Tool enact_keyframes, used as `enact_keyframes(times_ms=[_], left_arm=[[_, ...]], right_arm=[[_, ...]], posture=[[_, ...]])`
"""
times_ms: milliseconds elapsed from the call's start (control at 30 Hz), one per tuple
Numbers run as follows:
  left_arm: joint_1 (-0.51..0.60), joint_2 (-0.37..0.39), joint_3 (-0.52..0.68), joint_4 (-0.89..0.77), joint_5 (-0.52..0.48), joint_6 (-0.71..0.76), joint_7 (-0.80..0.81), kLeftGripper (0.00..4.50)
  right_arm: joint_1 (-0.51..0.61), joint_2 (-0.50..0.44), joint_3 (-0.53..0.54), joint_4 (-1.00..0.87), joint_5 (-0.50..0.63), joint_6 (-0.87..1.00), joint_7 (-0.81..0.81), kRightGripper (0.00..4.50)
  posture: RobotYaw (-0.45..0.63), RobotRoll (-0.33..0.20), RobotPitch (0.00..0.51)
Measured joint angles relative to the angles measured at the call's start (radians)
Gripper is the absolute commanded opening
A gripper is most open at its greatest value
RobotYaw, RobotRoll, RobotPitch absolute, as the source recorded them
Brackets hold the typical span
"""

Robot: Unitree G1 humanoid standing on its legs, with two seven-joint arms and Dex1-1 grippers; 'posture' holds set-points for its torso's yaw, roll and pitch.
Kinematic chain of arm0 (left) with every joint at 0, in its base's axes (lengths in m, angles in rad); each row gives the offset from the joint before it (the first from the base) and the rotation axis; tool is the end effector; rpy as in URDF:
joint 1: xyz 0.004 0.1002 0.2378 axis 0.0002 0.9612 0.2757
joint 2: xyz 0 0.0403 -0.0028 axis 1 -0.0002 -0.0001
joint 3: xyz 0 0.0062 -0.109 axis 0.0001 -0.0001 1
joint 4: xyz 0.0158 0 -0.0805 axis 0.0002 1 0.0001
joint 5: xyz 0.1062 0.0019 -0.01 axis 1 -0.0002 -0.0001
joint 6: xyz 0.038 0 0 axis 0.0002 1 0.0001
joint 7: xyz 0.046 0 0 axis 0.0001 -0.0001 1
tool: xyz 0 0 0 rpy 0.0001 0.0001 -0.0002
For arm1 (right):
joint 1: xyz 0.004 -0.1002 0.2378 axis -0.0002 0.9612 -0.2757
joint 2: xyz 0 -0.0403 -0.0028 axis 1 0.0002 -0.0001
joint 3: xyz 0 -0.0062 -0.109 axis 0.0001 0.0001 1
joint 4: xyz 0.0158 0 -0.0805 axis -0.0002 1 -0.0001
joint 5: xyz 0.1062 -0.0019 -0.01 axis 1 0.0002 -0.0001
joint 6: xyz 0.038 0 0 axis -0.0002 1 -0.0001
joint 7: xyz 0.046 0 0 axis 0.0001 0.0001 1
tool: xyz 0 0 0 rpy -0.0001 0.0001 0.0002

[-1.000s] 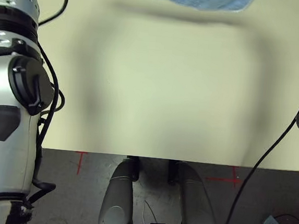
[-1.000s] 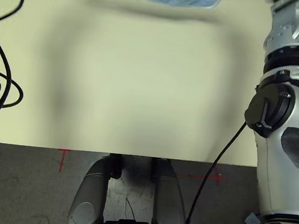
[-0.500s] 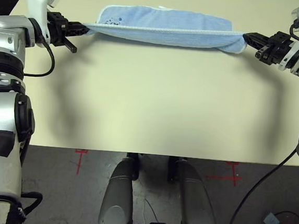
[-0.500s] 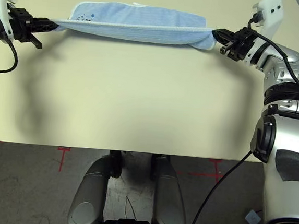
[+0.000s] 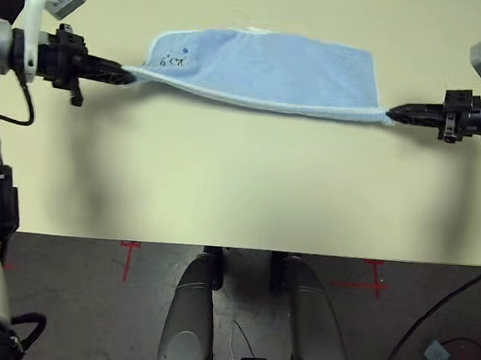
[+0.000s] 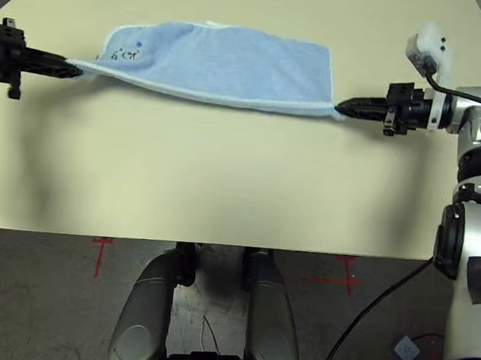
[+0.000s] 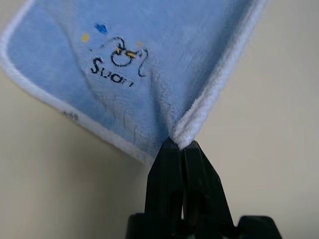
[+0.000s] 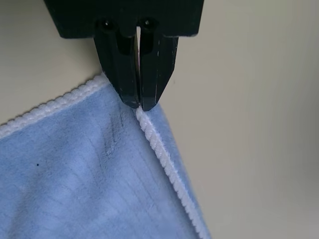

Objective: Fold the towel and set it aside.

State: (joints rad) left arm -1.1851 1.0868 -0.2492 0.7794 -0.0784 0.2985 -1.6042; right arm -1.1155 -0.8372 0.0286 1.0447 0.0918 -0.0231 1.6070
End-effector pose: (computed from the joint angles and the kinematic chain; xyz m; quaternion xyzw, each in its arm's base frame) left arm 0.2995 0.3492 0.3295 0.2867 0.2257 -0.4350 0.8232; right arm 0.3326 -0.3359 0.2581 -0.2228 0.1100 0.5228 0.8154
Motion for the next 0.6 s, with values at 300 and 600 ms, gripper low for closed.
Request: enact_keyframes(times_ms=[300,600], left_arm=[[0.111,0.229,-0.23,-0.234,-0.276,-0.006,-0.002,0.02],[0.156,0.308,-0.282,-0.332,-0.39,-0.003,-0.003,0.02]], right_arm=[[0.06,-0.064,0.129,-0.079,0.11,-0.065,0.001,0.0],[0.148,-0.257,0.365,-0.316,0.363,0.05,0.003,0.0]], posture=[[-0.01,0.0,0.37],[0.0,0.0,0.367]])
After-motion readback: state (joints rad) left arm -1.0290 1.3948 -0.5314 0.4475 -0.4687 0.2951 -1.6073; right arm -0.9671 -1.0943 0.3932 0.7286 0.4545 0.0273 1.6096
